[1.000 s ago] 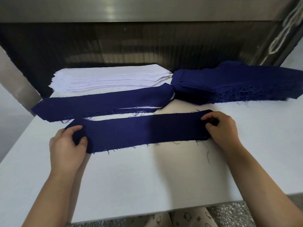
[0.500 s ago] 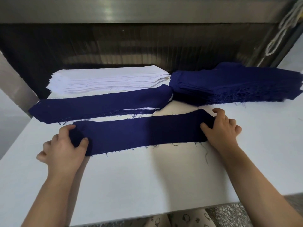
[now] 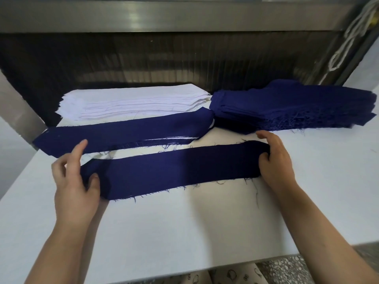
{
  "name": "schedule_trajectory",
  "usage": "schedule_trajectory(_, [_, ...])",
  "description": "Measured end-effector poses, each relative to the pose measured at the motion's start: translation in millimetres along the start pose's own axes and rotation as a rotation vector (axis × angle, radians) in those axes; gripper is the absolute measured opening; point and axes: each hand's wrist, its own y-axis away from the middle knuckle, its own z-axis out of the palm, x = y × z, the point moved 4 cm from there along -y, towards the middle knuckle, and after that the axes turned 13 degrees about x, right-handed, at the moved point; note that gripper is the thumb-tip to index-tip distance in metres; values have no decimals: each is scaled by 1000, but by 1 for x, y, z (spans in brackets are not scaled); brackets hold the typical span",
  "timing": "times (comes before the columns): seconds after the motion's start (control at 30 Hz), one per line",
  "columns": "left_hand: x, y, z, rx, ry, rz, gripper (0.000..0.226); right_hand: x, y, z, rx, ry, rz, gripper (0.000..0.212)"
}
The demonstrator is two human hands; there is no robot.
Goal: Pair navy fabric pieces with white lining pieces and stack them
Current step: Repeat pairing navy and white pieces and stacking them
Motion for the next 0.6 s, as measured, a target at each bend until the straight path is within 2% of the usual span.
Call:
schedule_trajectory(0.1, [1,-2,2,-49,-10,35,85,3,-2,2,3,-20,30,61])
schedule_trajectory(0.17, [1,-2,4,-115,-7,21,81,6,-2,5,-35,-27,51,54])
schedule_trajectory(0.33, [1,2,7,-159,50,-2,42,8,-2,7,-22,-88,126,43])
schedule_trajectory(0.43, [2,1,4,-82,101,33,33,1,-2,-2,135,-238,117,42])
schedule_trajectory(0.5, [6,-2,1,-26,145,47,22,-6,-1,-10,259,-349,45,45])
schedule_trajectory(0.6, [15,-11,4,12,206,24,23,-15,-5,-14,357,-409,-58,38])
